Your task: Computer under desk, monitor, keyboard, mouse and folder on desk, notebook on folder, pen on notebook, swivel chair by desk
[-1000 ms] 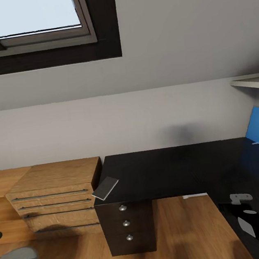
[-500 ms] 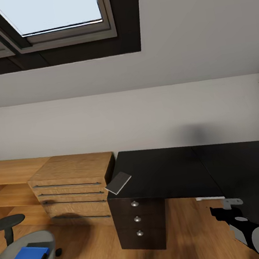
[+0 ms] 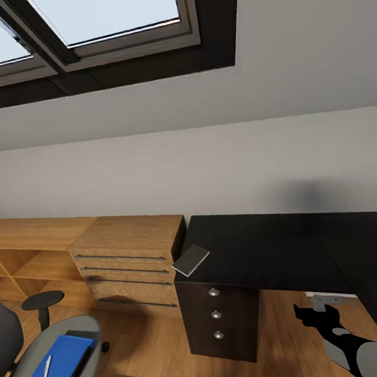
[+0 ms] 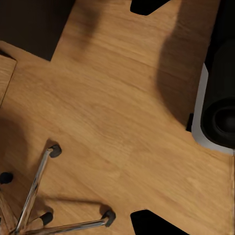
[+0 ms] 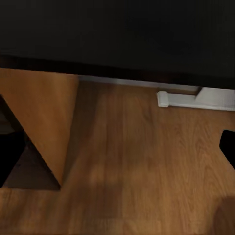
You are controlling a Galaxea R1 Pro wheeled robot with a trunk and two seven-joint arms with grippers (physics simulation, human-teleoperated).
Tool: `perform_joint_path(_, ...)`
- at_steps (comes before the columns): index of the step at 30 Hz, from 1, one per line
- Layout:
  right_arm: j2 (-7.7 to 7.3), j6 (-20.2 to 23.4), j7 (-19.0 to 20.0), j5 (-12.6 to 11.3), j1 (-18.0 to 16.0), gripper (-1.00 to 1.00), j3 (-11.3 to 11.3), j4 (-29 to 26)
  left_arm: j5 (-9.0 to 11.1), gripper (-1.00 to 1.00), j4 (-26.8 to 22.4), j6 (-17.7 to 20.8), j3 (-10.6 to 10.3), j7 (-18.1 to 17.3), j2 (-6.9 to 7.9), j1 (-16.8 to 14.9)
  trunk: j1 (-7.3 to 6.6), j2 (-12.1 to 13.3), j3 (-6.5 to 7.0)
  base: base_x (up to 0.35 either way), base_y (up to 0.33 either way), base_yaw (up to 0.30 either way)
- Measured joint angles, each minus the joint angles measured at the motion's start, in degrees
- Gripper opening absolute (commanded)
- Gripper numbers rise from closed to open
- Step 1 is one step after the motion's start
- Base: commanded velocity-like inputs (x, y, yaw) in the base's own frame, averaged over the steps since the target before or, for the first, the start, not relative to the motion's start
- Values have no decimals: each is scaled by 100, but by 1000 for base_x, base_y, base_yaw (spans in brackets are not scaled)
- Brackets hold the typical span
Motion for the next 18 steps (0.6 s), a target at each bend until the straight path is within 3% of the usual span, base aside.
perform_joint_path(4,103,-21,-1,-7,14,100,-4,2,0,100,0,111,-1,5,0,0,0,0,-20,0,0,236)
perform_joint_path(8,312,-36,1,-18,138,100,1,6,5,100,-5,286,-1,6,0,0,0,0,-43,0,0,184)
perform_joint_path(10,511,-66,7,-14,240,100,3,3,8,100,-52,338,1,8,0,-1,0,0,-49,0,0,72)
perform_joint_path(18,834,-104,24,-23,452,100,1,3,7,100,-257,370,0,14,-51,0,0,0,-57,0,0,24)
